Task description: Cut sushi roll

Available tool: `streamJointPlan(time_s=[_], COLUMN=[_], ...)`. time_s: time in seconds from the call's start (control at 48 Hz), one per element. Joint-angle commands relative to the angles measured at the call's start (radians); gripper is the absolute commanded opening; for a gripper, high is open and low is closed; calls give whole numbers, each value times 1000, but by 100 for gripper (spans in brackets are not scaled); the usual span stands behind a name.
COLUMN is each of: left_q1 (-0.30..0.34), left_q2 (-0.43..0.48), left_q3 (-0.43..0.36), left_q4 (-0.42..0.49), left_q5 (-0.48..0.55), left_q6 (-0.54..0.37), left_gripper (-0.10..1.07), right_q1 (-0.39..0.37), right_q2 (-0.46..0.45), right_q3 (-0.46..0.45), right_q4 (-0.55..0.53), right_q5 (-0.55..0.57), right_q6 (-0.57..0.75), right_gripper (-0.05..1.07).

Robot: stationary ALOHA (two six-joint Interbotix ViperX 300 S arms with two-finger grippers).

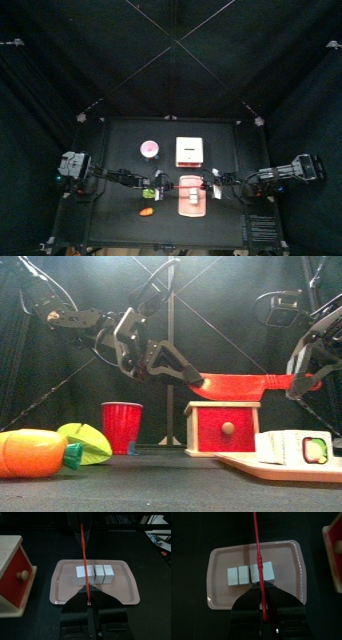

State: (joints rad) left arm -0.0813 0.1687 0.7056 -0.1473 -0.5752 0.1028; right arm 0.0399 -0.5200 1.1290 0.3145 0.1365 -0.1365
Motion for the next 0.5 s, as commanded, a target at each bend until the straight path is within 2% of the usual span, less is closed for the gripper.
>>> streamJointPlan(time_s=[0.0, 0.479], left_q1=[0, -5], left_q2=[-3, 103], left_q3=[-34, -117], left_q4=[3, 5], left_q5=[-5, -5], left_q6=[5, 5], left_gripper=[30, 30], right_q1=[2, 5], right_q2=[-12, -12], right_q3=[8, 72], right_q4=[14, 60], right_q5=[2, 26], right_q6=[2, 2], right_gripper=[40, 40])
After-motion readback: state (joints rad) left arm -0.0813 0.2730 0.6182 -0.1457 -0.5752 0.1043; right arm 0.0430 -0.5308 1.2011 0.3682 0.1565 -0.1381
